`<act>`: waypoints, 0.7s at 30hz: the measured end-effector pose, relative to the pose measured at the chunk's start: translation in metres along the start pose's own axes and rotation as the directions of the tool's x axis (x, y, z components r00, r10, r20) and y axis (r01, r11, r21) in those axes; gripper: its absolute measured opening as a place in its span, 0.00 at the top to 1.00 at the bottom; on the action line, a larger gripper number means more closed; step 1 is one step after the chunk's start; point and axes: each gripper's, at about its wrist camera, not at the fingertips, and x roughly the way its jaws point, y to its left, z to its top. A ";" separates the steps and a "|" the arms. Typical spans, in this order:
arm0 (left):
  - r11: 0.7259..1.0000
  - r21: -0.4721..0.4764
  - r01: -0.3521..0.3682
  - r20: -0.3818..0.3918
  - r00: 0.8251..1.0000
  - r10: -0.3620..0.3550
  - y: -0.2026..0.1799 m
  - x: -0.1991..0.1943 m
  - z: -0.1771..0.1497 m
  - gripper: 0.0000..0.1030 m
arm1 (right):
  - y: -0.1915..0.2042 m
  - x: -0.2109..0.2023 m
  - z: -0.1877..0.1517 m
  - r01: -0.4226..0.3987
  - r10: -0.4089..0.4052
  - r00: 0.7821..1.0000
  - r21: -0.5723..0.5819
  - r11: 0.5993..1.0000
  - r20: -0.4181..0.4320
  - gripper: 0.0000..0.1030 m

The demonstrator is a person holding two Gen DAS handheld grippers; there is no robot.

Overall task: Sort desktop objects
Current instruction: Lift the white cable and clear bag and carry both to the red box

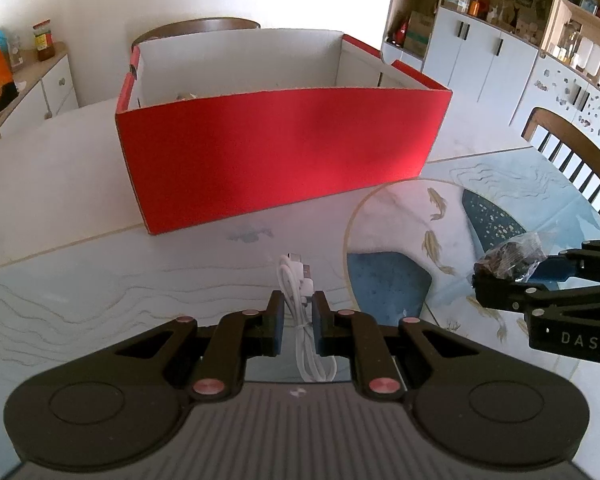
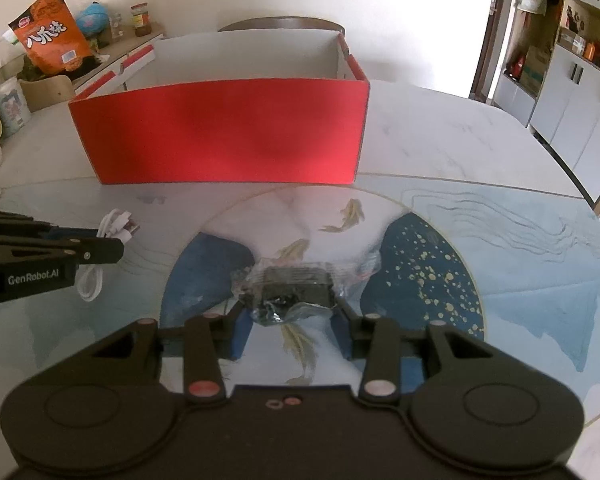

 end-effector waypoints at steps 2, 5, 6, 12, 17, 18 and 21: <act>1.000 0.000 0.003 0.003 1.000 -0.003 0.001 -0.002 0.001 0.87 | 0.002 -0.002 0.001 0.002 -0.002 1.000 -0.002 1.000 0.003 0.60; 1.000 0.007 0.004 0.009 1.000 -0.004 0.001 -0.007 0.002 0.87 | 0.005 -0.005 0.003 0.002 -0.002 1.000 -0.004 1.000 0.009 0.60; 1.000 0.009 0.003 0.012 1.000 -0.004 0.002 -0.009 0.003 0.87 | 0.006 -0.006 0.004 0.002 -0.002 1.000 -0.005 1.000 0.012 0.60; 1.000 0.010 0.006 0.031 0.999 -0.006 0.004 -0.021 0.008 0.87 | 0.011 -0.015 0.010 0.007 -0.007 1.000 -0.014 1.000 0.026 0.60; 1.000 0.022 0.003 0.054 0.999 -0.004 0.005 -0.033 0.013 0.87 | 0.016 -0.024 0.016 0.008 -0.008 0.999 -0.022 1.000 0.044 0.60; 1.000 0.023 0.002 0.059 0.998 -0.004 0.005 -0.035 0.013 0.87 | 0.017 -0.026 0.017 0.008 -0.007 0.999 -0.022 1.000 0.049 0.60; 1.000 0.026 0.000 0.073 0.997 -0.002 0.007 -0.044 0.016 0.87 | 0.020 -0.033 0.021 0.007 -0.006 0.998 -0.028 1.000 0.062 0.60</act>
